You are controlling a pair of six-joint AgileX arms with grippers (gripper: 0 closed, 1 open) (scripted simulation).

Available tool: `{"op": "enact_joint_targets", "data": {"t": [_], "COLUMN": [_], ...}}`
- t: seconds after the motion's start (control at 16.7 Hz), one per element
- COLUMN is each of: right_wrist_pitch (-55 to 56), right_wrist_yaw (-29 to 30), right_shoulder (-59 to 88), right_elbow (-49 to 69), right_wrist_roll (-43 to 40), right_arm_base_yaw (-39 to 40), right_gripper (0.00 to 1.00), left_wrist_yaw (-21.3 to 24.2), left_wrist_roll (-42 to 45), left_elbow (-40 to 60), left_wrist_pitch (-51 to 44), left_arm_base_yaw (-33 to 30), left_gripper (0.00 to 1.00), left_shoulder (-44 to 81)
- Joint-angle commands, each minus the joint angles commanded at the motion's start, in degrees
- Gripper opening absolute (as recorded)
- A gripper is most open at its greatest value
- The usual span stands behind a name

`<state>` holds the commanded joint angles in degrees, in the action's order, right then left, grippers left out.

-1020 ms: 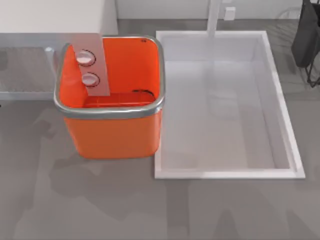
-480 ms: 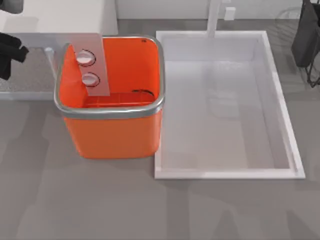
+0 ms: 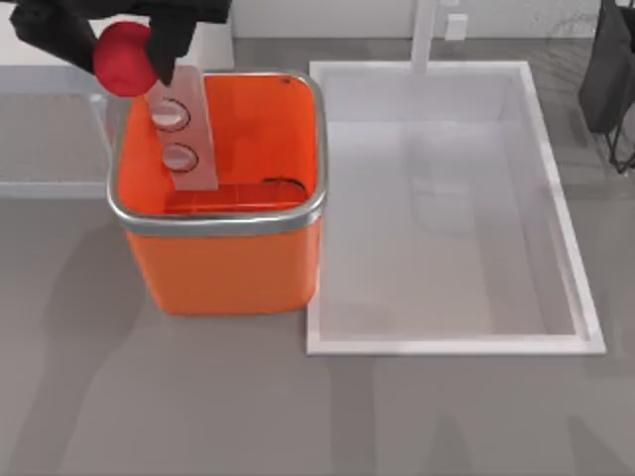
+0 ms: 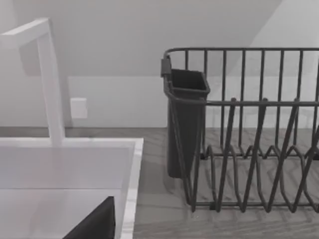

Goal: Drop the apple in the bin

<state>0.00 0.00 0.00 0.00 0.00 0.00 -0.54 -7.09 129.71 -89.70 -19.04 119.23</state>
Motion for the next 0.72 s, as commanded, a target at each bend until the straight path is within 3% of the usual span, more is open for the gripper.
{"op": "enact_joint_targets", "data": {"t": [0.36, 0.72], "right_wrist_pitch": [0.0, 0.0], "right_wrist_yaw": [0.0, 0.0], "right_shoulder": [0.0, 0.0], "right_elbow": [0.0, 0.0], "right_wrist_roll": [0.0, 0.0], "right_arm_base_yaw": [0.0, 0.0], "right_gripper": [1.0, 1.0], "left_wrist_yaw": [-2.1, -3.08], "left_wrist_roll": [-15.08, -18.21], "left_elbow": [13.91, 16.2], "left_wrist_pitch": [-7.56, -8.58], "left_arm_base_yaw": [-7.36, -8.39], "left_gripper": [0.0, 0.0], "left_shoulder": [15.31, 18.4]}}
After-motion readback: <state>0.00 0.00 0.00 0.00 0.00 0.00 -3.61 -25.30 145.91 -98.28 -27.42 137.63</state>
